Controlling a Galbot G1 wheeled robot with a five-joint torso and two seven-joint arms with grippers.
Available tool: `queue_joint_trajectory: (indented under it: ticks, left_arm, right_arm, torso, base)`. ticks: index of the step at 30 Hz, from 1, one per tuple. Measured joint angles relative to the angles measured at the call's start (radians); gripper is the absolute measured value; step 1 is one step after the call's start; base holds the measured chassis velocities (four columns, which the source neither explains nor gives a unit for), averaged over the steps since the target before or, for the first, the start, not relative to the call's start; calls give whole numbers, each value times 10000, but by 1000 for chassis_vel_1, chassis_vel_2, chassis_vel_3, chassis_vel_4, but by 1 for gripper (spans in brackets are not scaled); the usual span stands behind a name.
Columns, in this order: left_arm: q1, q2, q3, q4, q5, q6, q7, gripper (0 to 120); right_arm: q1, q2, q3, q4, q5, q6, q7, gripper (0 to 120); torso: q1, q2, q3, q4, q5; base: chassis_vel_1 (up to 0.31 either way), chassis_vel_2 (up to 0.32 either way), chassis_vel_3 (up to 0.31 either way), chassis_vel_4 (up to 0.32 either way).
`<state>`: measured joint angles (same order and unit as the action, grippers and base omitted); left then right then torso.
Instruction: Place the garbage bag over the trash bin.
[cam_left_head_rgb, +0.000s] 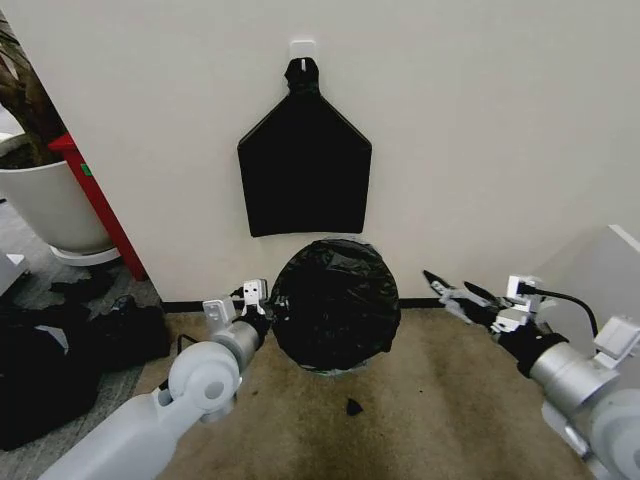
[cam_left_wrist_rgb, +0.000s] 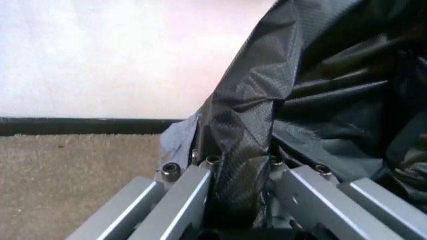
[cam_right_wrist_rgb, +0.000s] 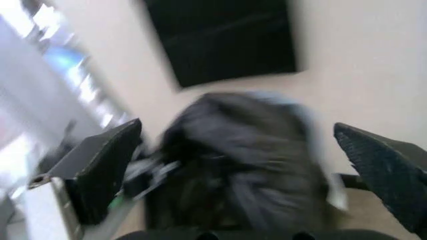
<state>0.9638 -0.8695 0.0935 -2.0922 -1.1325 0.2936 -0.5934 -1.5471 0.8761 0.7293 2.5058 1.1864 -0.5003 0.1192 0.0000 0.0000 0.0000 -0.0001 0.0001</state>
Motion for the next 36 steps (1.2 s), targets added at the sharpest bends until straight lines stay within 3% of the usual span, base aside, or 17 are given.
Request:
queue_joint_trajectory:
  ticks: [3,5,6,7,8,9,13,18,22,26,29,36]
  left_arm:
    - [-35,-74,184,89,259,18,-34,0]
    - [-78,-298,497,347,774,74,-149,0]
    - [-100,-418,634,445,956,110,-251,0]
    - [-113,-471,700,482,1030,129,-289,0]
    - [-144,-566,827,540,1172,179,-344,0]
    - [-144,-566,827,540,1172,179,-344,0]
    - [-202,-681,1169,598,1750,223,-363,0]
    - [-151,-720,1261,539,1982,223,-327,0]
    - [-103,-737,1262,492,2043,222,-309,0]
    - [40,-841,1252,465,2347,115,-119,0]
    - [109,-876,1241,445,2594,32,30,0]
    - [223,-830,1057,266,2955,-74,296,0]
  right_arm:
    - [318,-283,-599,2,-395,-197,-290,93]
    - [1410,-567,-2335,-138,-1302,-412,-377,84]
    - [2104,-532,-3504,-248,-1656,-481,12,79]
    - [2406,-478,-4014,-282,-1715,-526,291,75]
    - [3079,-240,-5176,-371,-1740,-630,1225,70]
    - [3079,-240,-5176,-371,-1740,-630,1225,70]
    - [4467,483,-7395,-949,-1493,-646,3880,52]
    - [4997,1087,-8108,-1585,-817,-564,5842,36]
    - [5082,1260,-8243,-1869,-624,-547,6497,27]
    - [5399,1597,-8670,-2868,135,-155,8156,6]
    - [5563,1705,-8755,-3219,400,105,8618,0]
    - [5863,1730,-8953,-4065,1053,480,9733,0]
  torso:
    - [0,0,0,-1,-3]
    - [0,0,0,1,-3]
    - [0,0,1,3,0]
    - [0,-1,1,3,0]
    - [0,0,1,2,-2]
    - [0,0,1,2,-2]
    - [0,-1,1,2,-1]
    - [0,-1,1,2,-2]
    - [0,0,1,0,-2]
    - [0,-1,0,0,0]
    - [0,-1,0,0,-1]
    - [0,-1,0,1,1]
  base:
    - [0,0,0,0]
    - [0,0,0,0]
    - [0,0,0,0]
    - [0,0,0,0]
    - [0,0,0,0]
    - [0,0,0,0]
    - [0,0,0,0]
    - [0,0,0,0]
    - [0,0,0,0]
    - [0,0,0,0]
    - [0,0,0,0]
    - [0,0,0,0]
